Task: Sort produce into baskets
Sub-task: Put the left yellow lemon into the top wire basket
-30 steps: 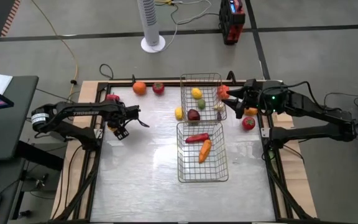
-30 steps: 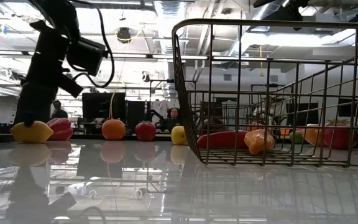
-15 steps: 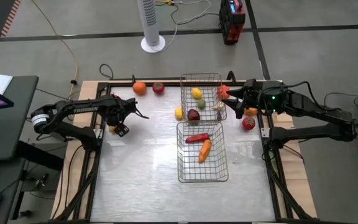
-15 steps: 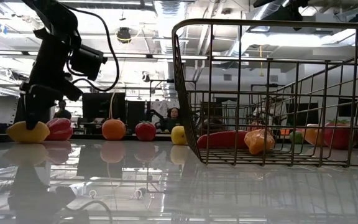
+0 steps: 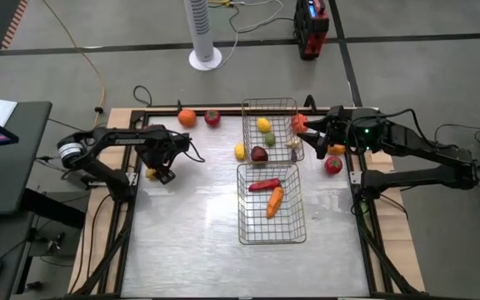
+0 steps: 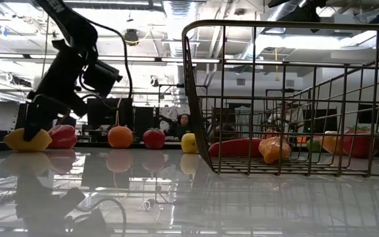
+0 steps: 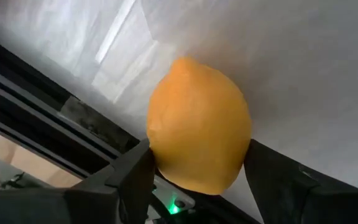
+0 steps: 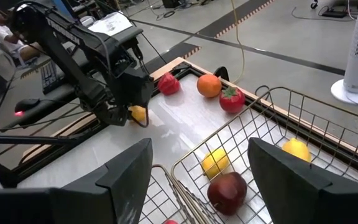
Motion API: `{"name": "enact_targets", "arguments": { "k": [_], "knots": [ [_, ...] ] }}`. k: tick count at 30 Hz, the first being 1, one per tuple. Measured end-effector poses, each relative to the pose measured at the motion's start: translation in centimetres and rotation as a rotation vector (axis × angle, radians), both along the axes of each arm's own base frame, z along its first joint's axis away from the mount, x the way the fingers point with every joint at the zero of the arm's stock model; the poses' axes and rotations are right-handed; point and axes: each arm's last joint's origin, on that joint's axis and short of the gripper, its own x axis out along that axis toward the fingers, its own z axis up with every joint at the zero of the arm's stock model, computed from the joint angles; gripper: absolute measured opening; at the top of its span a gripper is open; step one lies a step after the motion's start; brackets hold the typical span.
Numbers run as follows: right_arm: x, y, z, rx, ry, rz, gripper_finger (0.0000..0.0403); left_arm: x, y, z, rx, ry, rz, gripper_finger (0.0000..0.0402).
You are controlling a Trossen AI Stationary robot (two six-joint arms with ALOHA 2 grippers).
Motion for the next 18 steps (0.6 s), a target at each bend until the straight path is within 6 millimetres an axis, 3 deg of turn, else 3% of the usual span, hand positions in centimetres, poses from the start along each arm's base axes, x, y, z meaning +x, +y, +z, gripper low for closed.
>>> {"name": "enact_targets", "arguments": {
  "k": [11,18],
  "knots": [
    [0.0,0.0,0.0,-0.009,0.003,0.000,0.0291,4.8,2.2,5.8,0.102,-0.402,-0.011,0.0189],
    [0.0,0.0,0.0,-0.017,0.007,-0.003,0.0291,9.8,2.8,10.1,0.131,-0.910,-0.104,0.0188]
  ]
}}
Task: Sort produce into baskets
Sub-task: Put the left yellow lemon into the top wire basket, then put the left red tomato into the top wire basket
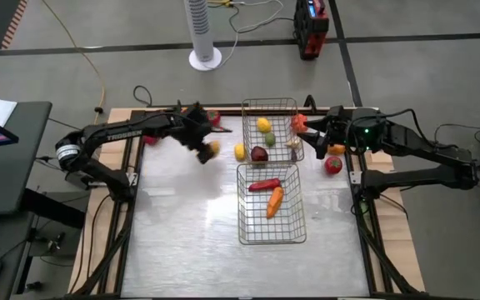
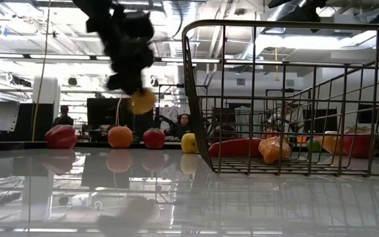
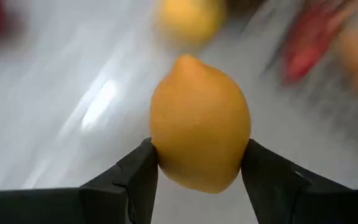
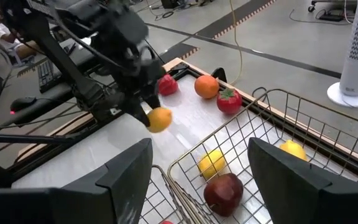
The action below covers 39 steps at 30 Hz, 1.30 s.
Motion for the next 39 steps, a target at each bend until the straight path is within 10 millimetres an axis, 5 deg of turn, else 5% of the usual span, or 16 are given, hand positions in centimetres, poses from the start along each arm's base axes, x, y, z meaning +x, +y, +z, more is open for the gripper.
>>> {"name": "enact_targets", "arguments": {
  "k": [8,19,26,32,39],
  "knots": [
    [0.0,0.0,0.0,-0.001,0.000,0.001,0.0291,4.3,0.2,3.3,0.238,-0.419,0.152,0.0193],
    [-0.1,-0.2,-0.1,0.001,0.008,-0.014,0.0291,9.6,-0.7,0.4,0.307,-0.563,0.195,0.0201],
    [-0.2,-0.3,-0.2,0.005,0.023,-0.020,0.0291,11.5,-0.4,-0.4,0.274,-0.508,0.187,0.0247],
    [-0.2,-0.3,-0.3,0.014,0.033,-0.021,0.0291,11.7,-0.4,-0.2,0.244,-0.482,0.171,0.0303],
    [-0.2,-0.3,-0.4,0.019,0.045,-0.022,0.0291,8.2,0.7,2.1,0.277,-0.366,0.225,0.0313]
  ]
}}
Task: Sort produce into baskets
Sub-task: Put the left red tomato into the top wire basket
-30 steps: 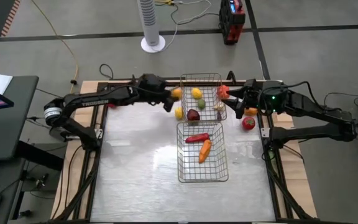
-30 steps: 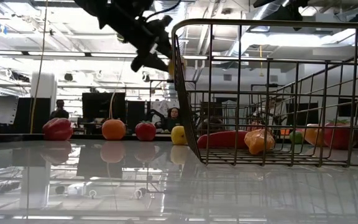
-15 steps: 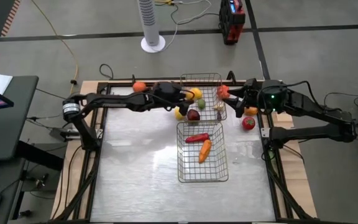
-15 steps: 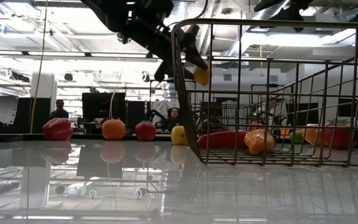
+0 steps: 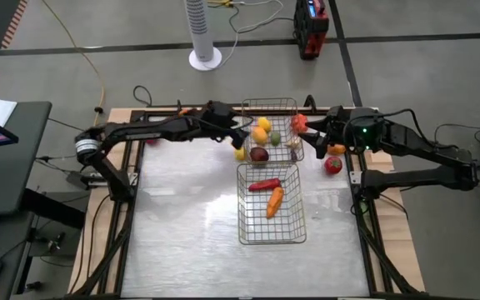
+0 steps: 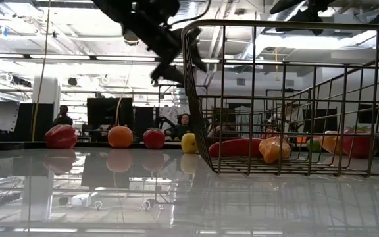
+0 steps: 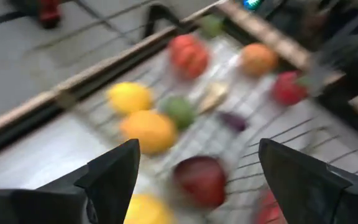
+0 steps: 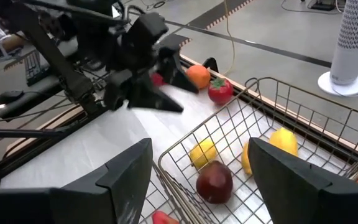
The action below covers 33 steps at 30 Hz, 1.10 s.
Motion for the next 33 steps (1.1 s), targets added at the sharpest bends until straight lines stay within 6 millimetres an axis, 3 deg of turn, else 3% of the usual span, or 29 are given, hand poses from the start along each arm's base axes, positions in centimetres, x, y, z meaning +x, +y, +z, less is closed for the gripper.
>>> {"name": "enact_targets", "arguments": {
  "k": [5,10,16,20,23,27,33],
  "knots": [
    [0.0,0.0,0.0,0.010,-0.005,-0.004,0.0291,-4.2,1.7,0.4,0.037,0.254,0.139,0.0300],
    [0.1,0.0,0.0,0.016,-0.006,-0.006,0.0291,-8.5,4.9,-1.4,-0.099,0.454,0.301,0.0291],
    [0.7,-0.2,-0.4,0.021,0.016,-0.006,0.0291,-11.4,7.7,-2.9,-0.146,0.479,0.434,0.0290],
    [1.2,-0.3,-0.7,0.027,0.035,-0.006,0.0291,-11.5,9.7,-2.9,-0.133,0.366,0.458,0.0290],
    [1.8,-0.5,-1.0,0.034,0.057,-0.006,0.0291,-10.5,10.8,-3.8,-0.129,0.293,0.432,0.0290],
    [2.3,-0.6,-1.4,0.047,0.077,-0.001,0.0291,-9.0,12.0,-5.7,-0.146,0.300,0.418,0.0290],
    [2.5,-0.6,-1.5,0.079,0.071,-0.015,0.0291,-6.6,13.8,-6.1,-0.111,0.311,0.396,0.0291]
  ]
}}
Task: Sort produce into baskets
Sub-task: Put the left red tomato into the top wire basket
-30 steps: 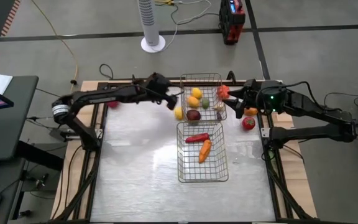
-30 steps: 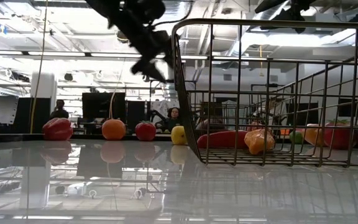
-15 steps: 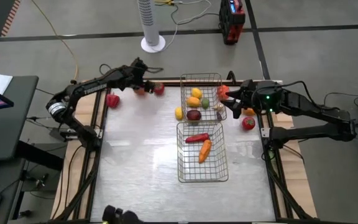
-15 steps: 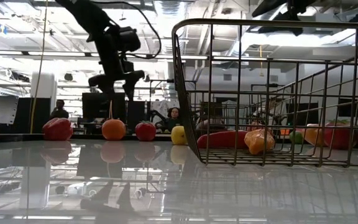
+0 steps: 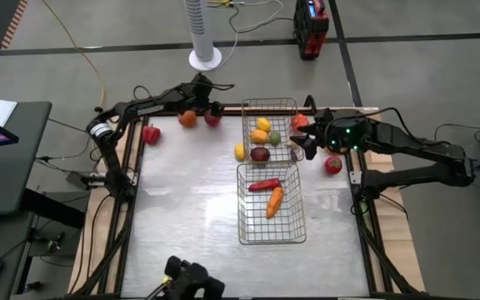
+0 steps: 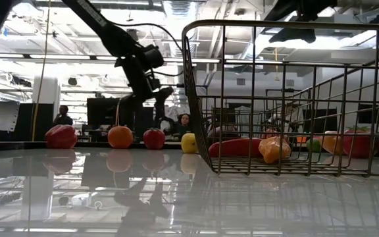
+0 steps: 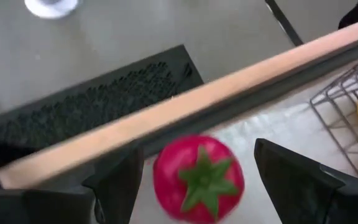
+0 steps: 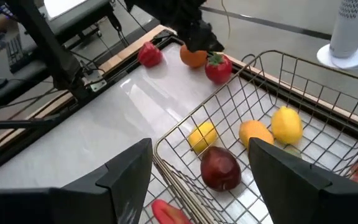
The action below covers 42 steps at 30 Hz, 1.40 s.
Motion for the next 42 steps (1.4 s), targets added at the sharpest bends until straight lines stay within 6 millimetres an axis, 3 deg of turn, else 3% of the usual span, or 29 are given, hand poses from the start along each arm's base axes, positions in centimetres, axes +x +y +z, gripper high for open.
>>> {"name": "enact_targets", "arguments": {
  "k": [4,7,12,16,20,24,32,37,42],
  "knots": [
    [0.0,0.0,0.0,0.013,-0.006,-0.010,0.0291,1.4,0.6,-1.2,0.013,0.055,-0.055,0.0299],
    [0.0,0.0,0.0,0.029,-0.013,-0.019,0.0291,2.0,0.5,-3.1,-0.069,0.112,-0.100,0.0312],
    [0.0,0.0,0.0,0.043,-0.019,-0.030,0.0291,2.1,-0.5,-5.0,-0.184,0.241,-0.182,0.0347],
    [0.0,0.0,0.0,0.041,-0.019,-0.033,0.0291,2.1,-1.1,-5.3,-0.202,0.305,-0.226,0.0370],
    [0.0,0.0,0.0,0.039,-0.017,-0.032,0.0291,2.3,-1.5,-4.7,-0.194,0.305,-0.241,0.0372],
    [0.0,0.0,0.0,0.034,-0.015,-0.029,0.0291,2.4,-2.2,-2.6,-0.175,0.294,-0.264,0.0369],
    [0.0,0.0,0.0,0.023,-0.010,-0.021,0.0291,0.8,-7.2,2.1,-0.229,0.406,-0.401,0.0368],
    [0.0,0.0,0.0,-0.011,0.005,-0.003,0.0291,-0.6,-8.8,3.1,-0.296,0.499,-0.394,0.0368],
    [0.0,0.0,0.0,-0.020,0.009,0.003,0.0291,-0.5,-8.9,2.2,-0.336,0.454,-0.370,0.0370]
  ]
}}
